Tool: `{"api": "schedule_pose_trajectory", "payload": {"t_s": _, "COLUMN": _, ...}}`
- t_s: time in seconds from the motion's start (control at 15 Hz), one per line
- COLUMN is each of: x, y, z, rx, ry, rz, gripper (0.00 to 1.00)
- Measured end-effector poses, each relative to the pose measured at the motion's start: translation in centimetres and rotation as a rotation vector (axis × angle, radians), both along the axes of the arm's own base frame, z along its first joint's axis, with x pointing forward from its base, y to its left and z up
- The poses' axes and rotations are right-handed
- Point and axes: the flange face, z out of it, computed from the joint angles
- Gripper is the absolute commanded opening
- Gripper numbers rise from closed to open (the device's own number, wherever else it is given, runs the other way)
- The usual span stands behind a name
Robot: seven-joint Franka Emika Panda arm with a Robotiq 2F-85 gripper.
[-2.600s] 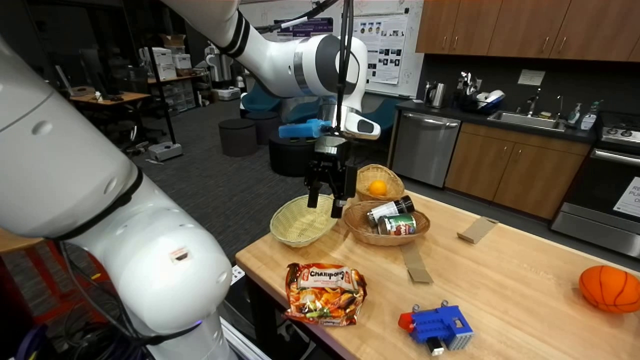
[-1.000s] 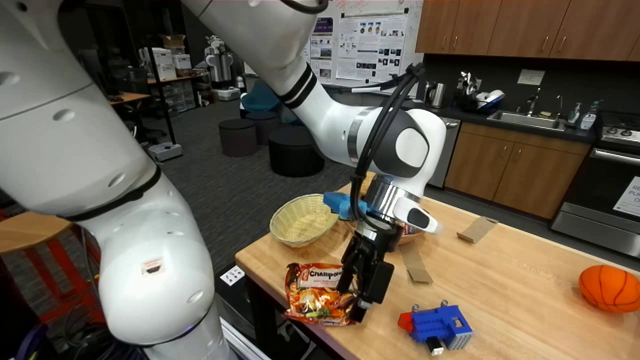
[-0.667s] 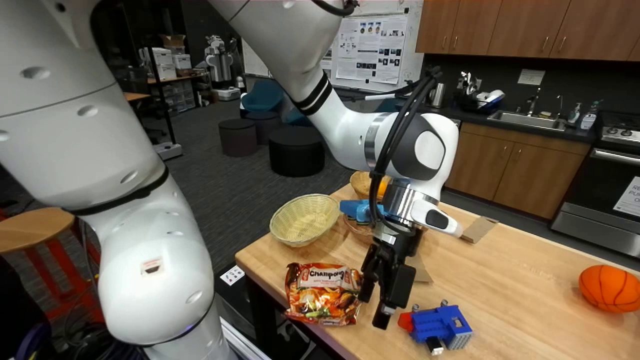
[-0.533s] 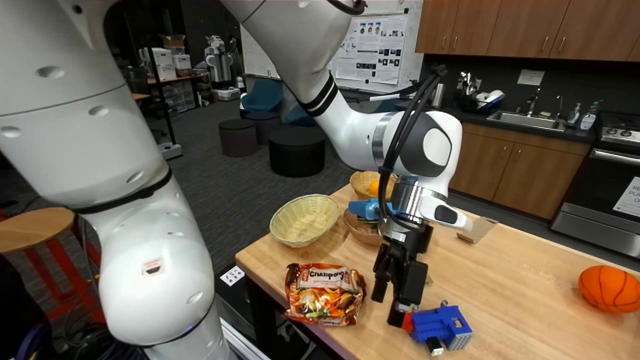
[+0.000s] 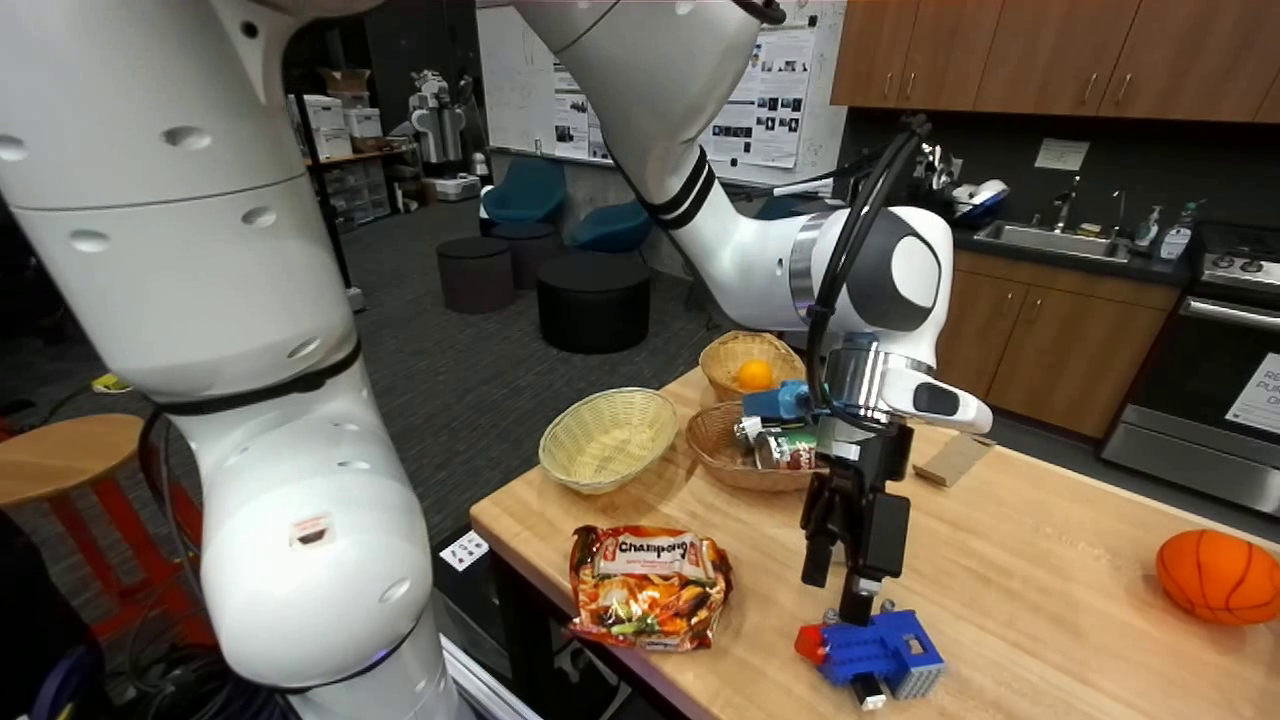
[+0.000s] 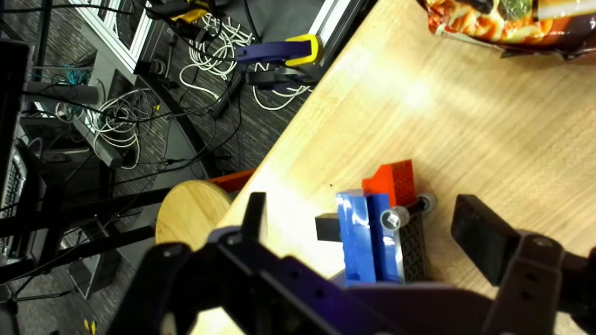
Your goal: Put the toy truck in the left basket
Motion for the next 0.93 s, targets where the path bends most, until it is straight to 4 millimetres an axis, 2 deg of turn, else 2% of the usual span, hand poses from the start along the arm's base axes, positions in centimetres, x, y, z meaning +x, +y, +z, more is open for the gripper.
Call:
{"api": "schedule_pose_trajectory", "payload": {"t_s": 0.2, "x": -0.3, "y": -0.1, "z": -1.1, "rx": 0.006, "ry": 0.023, "rz": -0.013, "gripper": 1.0}}
{"api": "schedule_pose_trajectory", "payload": {"t_s": 0.47, "x": -2.4, "y": -0.2, "z": -4.1, "rx": 0.03, "ry": 0.07, "rz": -0.056, "gripper": 1.0}}
{"api": "schedule_pose_trajectory", "payload": {"t_s": 0.53, "x": -2.9, "y": -0.1, "z": -5.1, "rx": 0.036, "ry": 0.08, "rz": -0.063, "gripper": 0.75}}
{"api": "schedule_pose_trajectory", "payload": {"t_s": 0.67, "x": -3.1, "y": -0.1, "z": -5.8, "rx": 0.039, "ry": 0.09, "rz": -0.065, "gripper": 0.69}}
{"api": "schedule_pose_trajectory", "payload": {"t_s": 0.93, "x": -2.1, "y": 0.6, "z": -5.8, "rx": 0.032, "ry": 0.076, "rz": -0.038, "gripper": 0.41}}
